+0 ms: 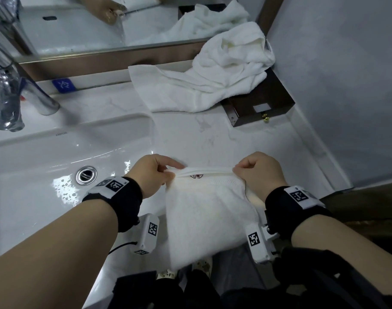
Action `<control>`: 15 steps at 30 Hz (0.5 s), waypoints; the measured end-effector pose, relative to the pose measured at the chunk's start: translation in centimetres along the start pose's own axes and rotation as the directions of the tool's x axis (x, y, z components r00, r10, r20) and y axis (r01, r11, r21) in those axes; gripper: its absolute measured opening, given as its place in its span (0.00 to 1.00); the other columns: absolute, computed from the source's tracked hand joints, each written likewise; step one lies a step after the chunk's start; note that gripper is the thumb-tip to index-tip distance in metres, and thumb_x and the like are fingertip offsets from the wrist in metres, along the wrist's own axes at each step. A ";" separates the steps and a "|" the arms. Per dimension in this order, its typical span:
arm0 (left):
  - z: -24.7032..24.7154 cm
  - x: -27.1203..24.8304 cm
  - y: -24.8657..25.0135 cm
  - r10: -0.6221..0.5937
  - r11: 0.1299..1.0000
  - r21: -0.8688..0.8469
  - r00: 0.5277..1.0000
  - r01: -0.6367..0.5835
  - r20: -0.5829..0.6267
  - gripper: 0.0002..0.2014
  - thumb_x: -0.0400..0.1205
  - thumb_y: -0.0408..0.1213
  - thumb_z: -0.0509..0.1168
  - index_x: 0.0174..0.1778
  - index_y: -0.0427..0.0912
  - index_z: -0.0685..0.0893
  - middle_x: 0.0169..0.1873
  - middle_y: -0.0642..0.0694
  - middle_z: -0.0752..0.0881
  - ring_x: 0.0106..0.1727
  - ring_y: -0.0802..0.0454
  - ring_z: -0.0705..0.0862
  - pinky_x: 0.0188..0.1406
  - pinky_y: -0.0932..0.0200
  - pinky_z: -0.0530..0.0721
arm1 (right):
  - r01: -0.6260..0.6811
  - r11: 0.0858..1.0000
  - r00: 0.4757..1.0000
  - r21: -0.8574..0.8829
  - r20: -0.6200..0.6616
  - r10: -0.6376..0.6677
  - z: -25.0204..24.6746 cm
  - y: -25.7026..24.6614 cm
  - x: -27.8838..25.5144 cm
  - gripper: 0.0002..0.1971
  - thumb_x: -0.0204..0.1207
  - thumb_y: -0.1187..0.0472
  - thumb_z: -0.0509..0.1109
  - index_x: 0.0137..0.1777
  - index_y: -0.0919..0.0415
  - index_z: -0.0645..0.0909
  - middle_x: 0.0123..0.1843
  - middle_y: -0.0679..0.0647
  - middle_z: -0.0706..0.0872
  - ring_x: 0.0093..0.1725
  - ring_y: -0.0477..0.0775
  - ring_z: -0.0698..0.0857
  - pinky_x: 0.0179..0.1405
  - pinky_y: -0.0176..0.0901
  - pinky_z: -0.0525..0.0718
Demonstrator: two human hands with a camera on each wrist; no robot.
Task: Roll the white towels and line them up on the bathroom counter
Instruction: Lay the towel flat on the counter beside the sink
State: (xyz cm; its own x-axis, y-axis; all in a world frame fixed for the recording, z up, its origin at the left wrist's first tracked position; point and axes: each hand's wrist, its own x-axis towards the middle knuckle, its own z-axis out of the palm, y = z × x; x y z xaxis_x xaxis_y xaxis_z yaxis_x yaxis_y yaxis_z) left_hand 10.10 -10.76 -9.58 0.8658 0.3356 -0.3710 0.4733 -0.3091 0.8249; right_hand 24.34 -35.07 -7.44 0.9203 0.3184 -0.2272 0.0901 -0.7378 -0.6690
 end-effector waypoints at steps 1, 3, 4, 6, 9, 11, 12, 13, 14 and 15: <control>0.0 0.0 -0.1 0.007 1.000 -0.003 1.000 -0.007 0.001 0.23 0.77 0.27 0.71 0.37 0.68 0.91 0.21 0.60 0.73 0.25 0.63 0.74 0.36 0.69 0.79 | -0.007 0.999 1.000 0.036 -0.015 0.007 0.1 0.2 -0.1 0.09 0.66 0.57 0.81 0.29 0.54 0.84 0.37 0.42 0.86 0.38 0.37 0.84 0.40 0.29 0.77; 0.0 0.0 -0.3 0.008 1.000 -0.010 1.000 -0.008 -0.005 0.22 0.77 0.27 0.71 0.38 0.67 0.92 0.24 0.58 0.73 0.26 0.62 0.75 0.42 0.59 0.82 | -0.025 0.996 0.999 0.081 -0.034 0.028 0.4 0.4 -0.3 0.10 0.65 0.55 0.82 0.29 0.55 0.84 0.37 0.43 0.86 0.38 0.38 0.85 0.40 0.29 0.78; 0.0 0.1 -0.4 0.005 1.000 -0.019 1.000 -0.005 -0.008 0.22 0.77 0.27 0.72 0.38 0.67 0.92 0.24 0.58 0.73 0.26 0.62 0.75 0.44 0.57 0.82 | -0.038 0.995 0.998 0.088 -0.040 0.041 0.5 0.5 -0.2 0.10 0.65 0.56 0.82 0.29 0.56 0.84 0.37 0.43 0.87 0.38 0.38 0.85 0.40 0.30 0.78; 0.0 0.2 -0.6 0.001 0.999 -0.042 1.000 -0.001 -0.009 0.22 0.76 0.27 0.72 0.37 0.67 0.92 0.22 0.60 0.74 0.26 0.62 0.75 0.43 0.59 0.81 | -0.056 0.995 0.998 0.082 -0.029 0.059 0.5 0.4 0.1 0.09 0.64 0.58 0.83 0.29 0.56 0.85 0.35 0.43 0.87 0.37 0.40 0.85 0.38 0.30 0.77; 0.0 0.3 -0.6 0.020 0.999 -0.047 1.000 -0.019 0.015 0.24 0.77 0.26 0.71 0.37 0.68 0.91 0.21 0.64 0.77 0.26 0.63 0.75 0.40 0.66 0.80 | 0.005 1.000 0.998 -0.012 0.057 -0.004 0.2 -0.1 0.6 0.08 0.64 0.61 0.82 0.32 0.53 0.84 0.35 0.44 0.86 0.36 0.41 0.83 0.36 0.30 0.75; 0.0 0.3 -0.6 0.043 0.998 -0.043 0.998 -0.042 0.034 0.26 0.77 0.24 0.70 0.38 0.69 0.91 0.26 0.67 0.80 0.28 0.63 0.75 0.40 0.67 0.81 | 0.077 0.993 0.989 -0.094 0.136 -0.064 -0.1 -0.5 0.9 0.09 0.66 0.62 0.80 0.37 0.51 0.83 0.39 0.44 0.85 0.38 0.40 0.81 0.36 0.27 0.73; 0.1 0.3 -0.7 0.050 0.998 -0.041 0.998 -0.048 0.039 0.26 0.77 0.24 0.69 0.39 0.70 0.91 0.29 0.66 0.80 0.30 0.62 0.76 0.41 0.66 0.83 | 0.102 0.986 0.981 -0.129 0.175 -0.078 -0.3 -0.7 1.1 0.09 0.67 0.62 0.80 0.40 0.51 0.83 0.41 0.45 0.84 0.40 0.40 0.80 0.38 0.27 0.73; 0.1 0.3 -0.7 0.050 0.998 -0.035 0.998 -0.048 0.042 0.26 0.77 0.24 0.69 0.40 0.70 0.91 0.33 0.63 0.80 0.32 0.59 0.78 0.43 0.63 0.84 | 0.118 0.979 0.974 -0.167 0.212 -0.081 -0.5 -0.9 1.2 0.08 0.68 0.62 0.79 0.43 0.51 0.83 0.43 0.45 0.84 0.41 0.42 0.80 0.40 0.29 0.73; 0.1 0.4 -0.7 0.046 0.999 -0.027 0.998 -0.045 0.041 0.26 0.78 0.25 0.68 0.41 0.69 0.92 0.36 0.58 0.80 0.35 0.55 0.80 0.46 0.60 0.85 | 0.127 0.969 0.968 -0.210 0.241 -0.075 -0.7 -1.1 1.3 0.07 0.69 0.62 0.78 0.44 0.52 0.84 0.45 0.45 0.84 0.43 0.43 0.80 0.43 0.31 0.73; 0.1 0.4 -0.8 0.039 0.999 -0.023 0.998 -0.038 0.039 0.25 0.78 0.25 0.68 0.42 0.68 0.92 0.39 0.52 0.79 0.37 0.51 0.81 0.48 0.56 0.86 | 0.130 0.960 0.963 -0.248 0.263 -0.063 -0.7 -1.3 1.4 0.07 0.69 0.62 0.78 0.45 0.53 0.84 0.45 0.46 0.83 0.45 0.45 0.80 0.45 0.33 0.73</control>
State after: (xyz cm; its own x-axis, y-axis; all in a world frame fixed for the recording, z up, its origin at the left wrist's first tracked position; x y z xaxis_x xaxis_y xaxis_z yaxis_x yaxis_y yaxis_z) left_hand 10.14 -10.50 -10.41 0.8891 0.2885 -0.3552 0.4364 -0.3007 0.8480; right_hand 25.81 -34.12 -6.39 0.7805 0.5091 -0.3628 0.3005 -0.8144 -0.4964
